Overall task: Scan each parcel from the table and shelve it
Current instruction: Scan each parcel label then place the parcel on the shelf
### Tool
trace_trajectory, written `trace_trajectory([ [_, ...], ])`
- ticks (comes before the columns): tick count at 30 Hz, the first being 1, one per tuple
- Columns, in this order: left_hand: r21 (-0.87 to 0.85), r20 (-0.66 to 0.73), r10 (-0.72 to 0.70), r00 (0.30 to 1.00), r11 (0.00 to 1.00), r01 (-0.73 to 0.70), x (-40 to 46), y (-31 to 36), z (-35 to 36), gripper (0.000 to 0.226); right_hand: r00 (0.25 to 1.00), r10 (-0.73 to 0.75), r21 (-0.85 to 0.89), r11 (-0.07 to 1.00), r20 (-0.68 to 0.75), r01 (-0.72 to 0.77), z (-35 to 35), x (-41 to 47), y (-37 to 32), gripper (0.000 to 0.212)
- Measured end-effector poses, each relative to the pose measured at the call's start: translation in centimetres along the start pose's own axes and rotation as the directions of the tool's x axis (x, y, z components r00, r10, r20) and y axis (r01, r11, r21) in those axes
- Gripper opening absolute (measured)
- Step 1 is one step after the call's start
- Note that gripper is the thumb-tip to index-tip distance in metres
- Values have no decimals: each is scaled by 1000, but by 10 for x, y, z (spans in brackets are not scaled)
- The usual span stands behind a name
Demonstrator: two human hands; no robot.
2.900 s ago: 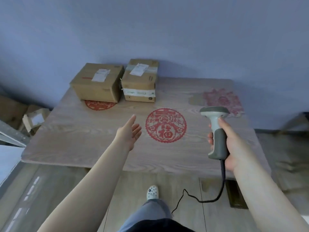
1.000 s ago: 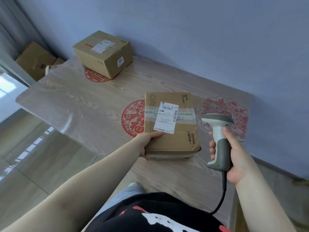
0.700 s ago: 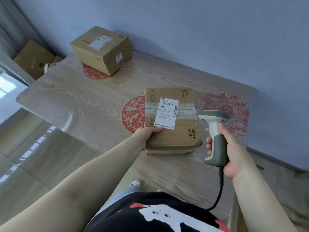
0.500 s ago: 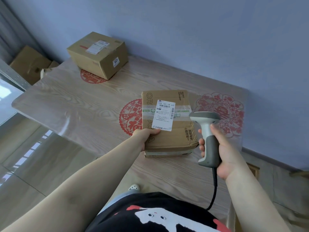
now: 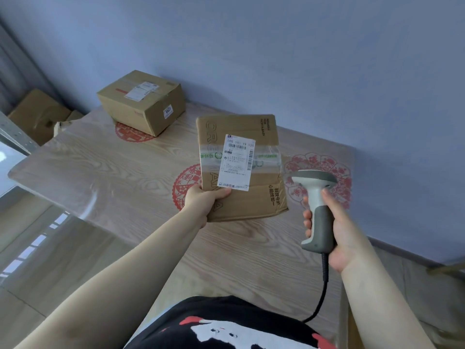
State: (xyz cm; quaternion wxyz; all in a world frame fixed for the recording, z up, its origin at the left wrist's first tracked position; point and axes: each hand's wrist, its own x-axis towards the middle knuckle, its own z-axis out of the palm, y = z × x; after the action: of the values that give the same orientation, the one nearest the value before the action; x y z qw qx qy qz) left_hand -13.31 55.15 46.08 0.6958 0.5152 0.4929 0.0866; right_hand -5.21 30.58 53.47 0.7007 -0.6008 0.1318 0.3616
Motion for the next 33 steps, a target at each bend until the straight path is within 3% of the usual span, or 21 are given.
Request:
trace_trajectory([
  [6, 19, -10, 138, 990, 990, -138, -3, 19, 2, 55, 984, -167, 54, 984, -68, 171, 8, 2, -16, 43],
  [12, -3, -44, 159, 986, 987, -159, -6, 15, 14, 56, 959, -246, 60, 969, 144, 239, 42, -16, -22, 51],
  [20, -26, -94, 144, 985, 989, -147, -7, 10, 21, 95, 945, -211, 36, 977, 250, 208, 74, -27, -30, 61],
  [33, 8, -94, 154, 984, 988, -154, -4, 5, 23, 93, 955, -140, -6, 989, 262, 147, 71, -23, -33, 71],
])
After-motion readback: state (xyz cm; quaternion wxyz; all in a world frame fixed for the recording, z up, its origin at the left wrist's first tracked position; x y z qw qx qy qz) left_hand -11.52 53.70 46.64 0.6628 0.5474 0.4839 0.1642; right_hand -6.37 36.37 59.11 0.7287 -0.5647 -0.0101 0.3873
